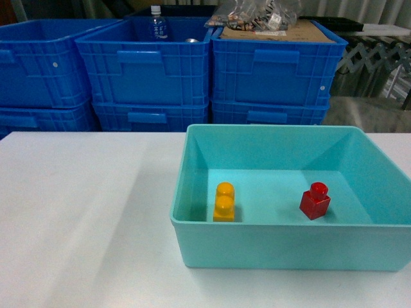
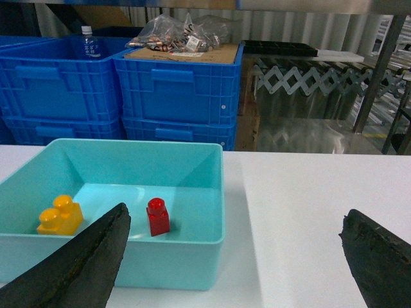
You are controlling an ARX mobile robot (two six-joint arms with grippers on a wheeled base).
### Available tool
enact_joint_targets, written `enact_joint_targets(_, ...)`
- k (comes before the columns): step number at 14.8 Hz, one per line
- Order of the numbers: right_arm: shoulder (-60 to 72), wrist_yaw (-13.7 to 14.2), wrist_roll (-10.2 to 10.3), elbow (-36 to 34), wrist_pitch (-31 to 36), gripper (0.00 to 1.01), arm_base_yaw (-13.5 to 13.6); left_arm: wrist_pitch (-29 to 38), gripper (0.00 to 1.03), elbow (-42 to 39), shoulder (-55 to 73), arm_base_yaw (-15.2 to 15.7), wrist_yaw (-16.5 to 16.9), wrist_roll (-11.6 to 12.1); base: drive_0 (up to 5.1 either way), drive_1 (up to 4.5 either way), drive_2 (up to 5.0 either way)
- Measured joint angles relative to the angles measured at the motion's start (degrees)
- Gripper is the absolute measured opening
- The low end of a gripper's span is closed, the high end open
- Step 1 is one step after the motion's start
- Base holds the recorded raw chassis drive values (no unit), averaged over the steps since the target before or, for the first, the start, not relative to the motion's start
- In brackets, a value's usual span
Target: Pick red block from blue box to shelf
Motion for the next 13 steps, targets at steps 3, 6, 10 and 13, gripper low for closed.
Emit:
enact_joint_targets(3, 0.0, 0.0, 0.0, 0.0, 0.0, 0.98, 0.0, 0.0, 0.98, 0.0, 0.0, 0.0, 0.0, 0.0, 0.0, 0.00, 0.0)
enact_joint_targets(6, 0.0, 0.0, 0.0, 0.0, 0.0, 0.98, 0.0, 0.0, 0.98, 0.0, 0.0, 0.0, 0.0, 0.0, 0.0, 0.00, 0.0)
enact_joint_targets(10, 0.0, 0.0, 0.0, 0.0, 0.0, 0.98, 0.0, 0.0, 0.98, 0.0, 0.0, 0.0, 0.0, 0.0, 0.0, 0.00, 0.0)
enact_joint_targets(13, 0.0, 0.0, 0.0, 0.0, 0.0, 0.98, 0.0, 0.0, 0.98, 0.0, 0.0, 0.0, 0.0, 0.0, 0.0, 0.00, 0.0)
